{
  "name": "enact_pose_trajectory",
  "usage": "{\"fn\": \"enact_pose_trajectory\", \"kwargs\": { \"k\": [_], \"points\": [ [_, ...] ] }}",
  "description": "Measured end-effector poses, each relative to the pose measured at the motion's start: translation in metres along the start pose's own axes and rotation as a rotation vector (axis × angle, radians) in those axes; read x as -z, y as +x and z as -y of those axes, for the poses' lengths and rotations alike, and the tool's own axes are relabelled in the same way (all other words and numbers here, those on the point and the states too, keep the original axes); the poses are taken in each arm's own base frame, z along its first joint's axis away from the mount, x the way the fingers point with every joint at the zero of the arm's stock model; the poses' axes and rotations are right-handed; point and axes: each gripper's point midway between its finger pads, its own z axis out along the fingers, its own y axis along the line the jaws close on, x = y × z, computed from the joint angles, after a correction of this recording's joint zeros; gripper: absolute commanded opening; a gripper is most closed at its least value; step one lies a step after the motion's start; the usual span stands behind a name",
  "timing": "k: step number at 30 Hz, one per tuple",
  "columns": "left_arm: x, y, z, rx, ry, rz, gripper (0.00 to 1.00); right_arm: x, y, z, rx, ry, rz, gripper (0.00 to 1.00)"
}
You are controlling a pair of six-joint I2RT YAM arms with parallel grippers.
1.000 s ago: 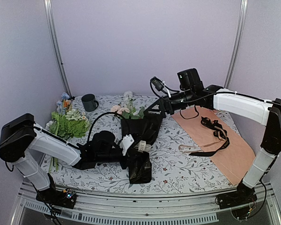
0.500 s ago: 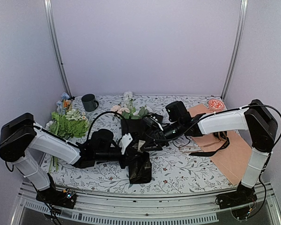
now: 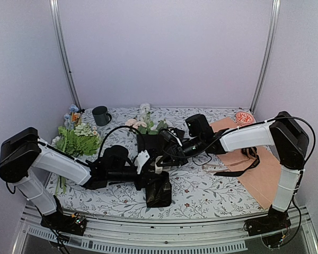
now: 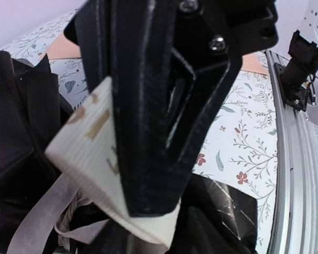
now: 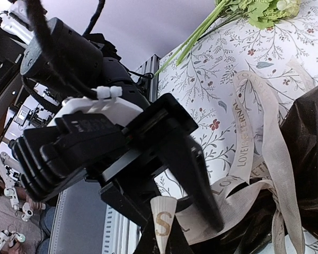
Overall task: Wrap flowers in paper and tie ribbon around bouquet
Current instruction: Cross the half-tied ribbon over the folded bouquet.
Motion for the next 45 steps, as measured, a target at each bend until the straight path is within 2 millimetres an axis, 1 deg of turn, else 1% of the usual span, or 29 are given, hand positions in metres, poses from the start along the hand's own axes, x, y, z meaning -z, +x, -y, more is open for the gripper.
{"fn": "enact_pose_trajectory", "kwargs": {
  "k": [3, 4, 5, 6, 7, 8, 9, 10, 11, 12, 13, 14, 15, 16, 17, 18, 21, 24, 25, 26, 27, 31, 32, 36, 37, 38, 40, 42, 45],
  "points": [
    [0.006, 0.003, -0.005, 0.036, -0.026, -0.029, 0.78, 0.001, 0.0, 0.001, 0.0, 0.002, 0.002, 0.0],
    [0.011, -0.002, -0.007, 0.041, -0.035, -0.025, 0.85, 0.001, -0.001, 0.001, -0.001, 0.003, 0.003, 0.0],
    [0.018, -0.01, -0.008, 0.044, -0.047, -0.008, 0.89, 0.002, -0.001, 0.002, -0.002, 0.005, 0.004, 0.0],
    [0.027, -0.02, -0.009, 0.045, -0.057, 0.015, 0.9, 0.002, -0.001, 0.003, -0.004, 0.007, 0.005, 0.0],
    [0.036, -0.031, -0.012, 0.051, -0.072, 0.044, 0.89, 0.002, -0.001, 0.004, -0.007, 0.008, 0.005, 0.0],
    [0.048, -0.042, -0.017, 0.064, -0.091, 0.076, 0.86, 0.002, -0.001, 0.005, -0.01, 0.009, 0.005, 0.0],
    [0.059, -0.052, -0.026, 0.084, -0.12, 0.106, 0.79, 0.002, -0.002, 0.006, -0.011, 0.01, 0.006, 0.0],
    [0.071, -0.059, -0.04, 0.117, -0.161, 0.13, 0.68, 0.002, -0.001, 0.008, -0.013, 0.012, 0.006, 0.0],
    [0.083, -0.062, -0.06, 0.159, -0.224, 0.143, 0.61, 0.002, -0.001, 0.009, -0.015, 0.013, 0.006, 0.0],
    [0.095, -0.059, -0.083, 0.212, -0.303, 0.142, 0.59, 0.002, -0.002, 0.01, -0.017, 0.014, 0.006, 0.0],
    [0.103, -0.051, -0.102, 0.267, -0.371, 0.126, 0.59, 0.002, -0.002, 0.01, -0.018, 0.015, 0.006, 0.0],
    [0.115, -0.035, -0.13, 0.334, -0.477, 0.081, 0.61, 0.002, -0.002, 0.011, -0.018, 0.016, 0.007, 0.0],
    [0.12, -0.022, -0.143, 0.386, -0.529, 0.044, 0.64, 0.002, -0.003, 0.011, -0.019, 0.017, 0.007, 0.0],
    [0.128, -0.003, -0.16, 0.444, -0.599, -0.009, 0.67, 0.002, -0.004, 0.011, -0.017, 0.017, 0.008, 0.0],
    [0.131, 0.016, -0.169, 0.495, -0.64, -0.067, 0.7, 0.002, -0.005, 0.011, -0.015, 0.018, 0.009, 0.0],
    [0.133, 0.036, -0.174, 0.54, -0.665, -0.126, 0.72, 0.002, -0.006, 0.011, -0.014, 0.018, 0.01, 0.0],
    [0.129, 0.084, -0.169, 0.636, -0.679, -0.284, 0.73, 0.002, -0.007, 0.011, -0.014, 0.02, 0.012, 0.0],
    [0.126, 0.116, -0.163, 0.693, -0.685, -0.391, 0.69, 0.002, -0.007, 0.011, -0.015, 0.02, 0.012, 0.0],
    [0.125, 0.121, -0.165, 0.696, -0.693, -0.404, 0.66, 0.002, -0.007, 0.012, -0.016, 0.02, 0.011, 0.0],
    [0.123, 0.12, -0.166, 0.699, -0.69, -0.402, 0.62, 0.002, -0.007, 0.012, -0.018, 0.021, 0.01, 0.0],
    [0.122, 0.12, -0.167, 0.7, -0.693, -0.4, 0.53, 0.001, -0.006, 0.013, -0.02, 0.021, 0.009, 0.0],
    [0.114, 0.118, -0.17, 0.705, -0.675, -0.393, 0.03, 0.001, -0.005, 0.014, -0.026, 0.027, 0.006, 0.0],
    [0.112, 0.118, -0.168, 0.711, -0.664, -0.393, 0.0, 0.001, -0.005, 0.014, -0.028, 0.031, 0.006, 0.0],
    [0.108, 0.118, -0.151, 0.707, -0.59, -0.417, 0.0, 0.001, -0.007, 0.016, -0.033, 0.042, 0.007, 0.0],
    [0.109, 0.115, -0.146, 0.695, -0.576, -0.418, 0.0, 0.001, -0.009, 0.016, -0.031, 0.042, 0.009, 0.0],
    [0.109, 0.106, -0.141, 0.67, -0.56, -0.406, 0.0, 0.002, -0.013, 0.015, -0.026, 0.042, 0.013, 0.0],
    [0.109, 0.082, -0.13, 0.607, -0.525, -0.355, 0.0, 0.003, -0.02, 0.014, -0.015, 0.043, 0.023, 0.0],
    [0.109, 0.047, -0.116, 0.514, -0.477, -0.277, 0.0, 0.004, -0.025, 0.013, -0.01, 0.043, 0.032, 0.0],
    [0.111, -0.017, -0.087, 0.354, -0.38, -0.13, 0.0, 0.007, -0.027, 0.016, -0.018, 0.049, 0.038, 0.0]
  ]
}}
